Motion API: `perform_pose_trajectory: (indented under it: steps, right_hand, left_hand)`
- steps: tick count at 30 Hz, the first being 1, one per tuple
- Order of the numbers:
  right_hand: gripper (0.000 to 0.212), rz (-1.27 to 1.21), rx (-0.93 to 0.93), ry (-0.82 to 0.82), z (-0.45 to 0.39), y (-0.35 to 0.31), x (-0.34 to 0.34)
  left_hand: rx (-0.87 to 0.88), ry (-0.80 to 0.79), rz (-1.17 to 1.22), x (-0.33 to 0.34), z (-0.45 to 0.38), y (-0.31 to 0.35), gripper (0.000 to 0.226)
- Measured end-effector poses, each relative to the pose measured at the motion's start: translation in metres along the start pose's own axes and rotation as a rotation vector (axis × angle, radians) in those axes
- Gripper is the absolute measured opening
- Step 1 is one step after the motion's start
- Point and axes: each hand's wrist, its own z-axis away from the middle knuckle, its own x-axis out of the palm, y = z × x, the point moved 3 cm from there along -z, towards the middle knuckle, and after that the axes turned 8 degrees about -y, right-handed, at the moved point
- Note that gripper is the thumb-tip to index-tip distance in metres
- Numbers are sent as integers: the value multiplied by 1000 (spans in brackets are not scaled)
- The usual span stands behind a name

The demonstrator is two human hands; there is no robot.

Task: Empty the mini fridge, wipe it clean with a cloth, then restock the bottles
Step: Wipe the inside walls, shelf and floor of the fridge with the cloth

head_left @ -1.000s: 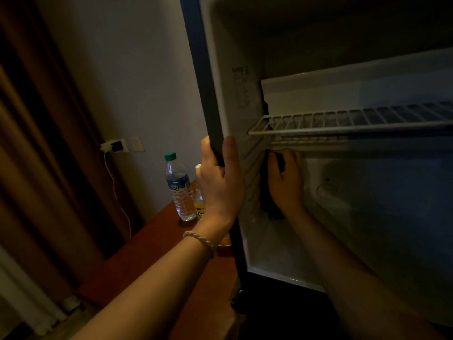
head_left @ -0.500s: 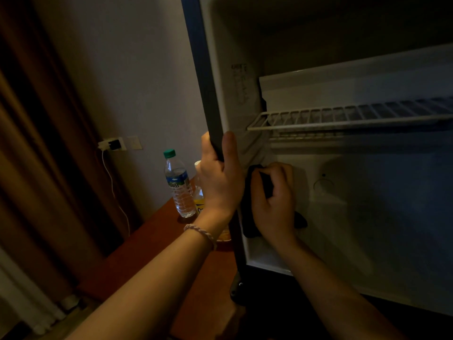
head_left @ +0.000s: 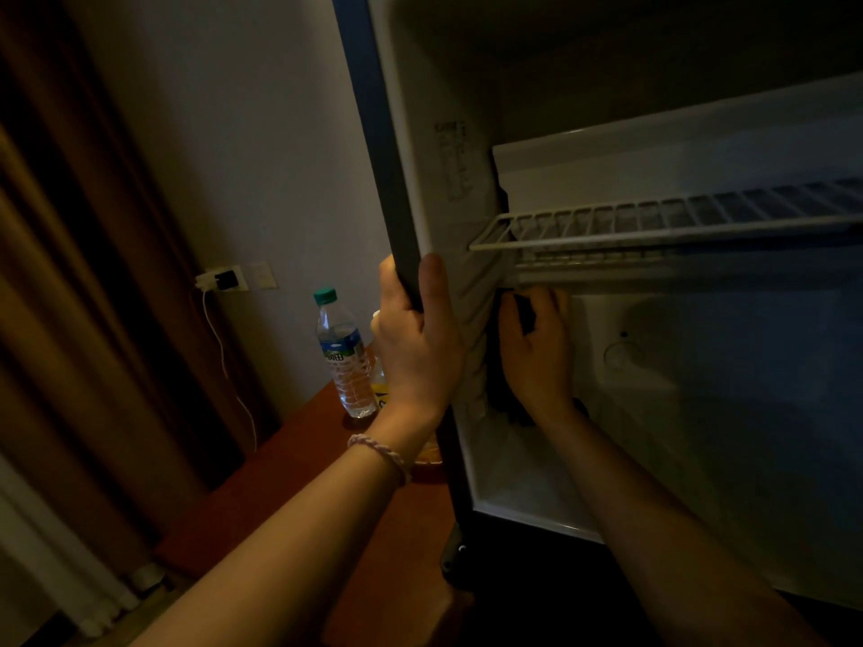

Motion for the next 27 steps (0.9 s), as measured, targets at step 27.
perform_pose_trajectory:
  steps: [27]
  right_hand:
    - [28,-88,187,14,-26,-16,-9]
  left_hand:
    - [35,-6,20,0,0,-3,17]
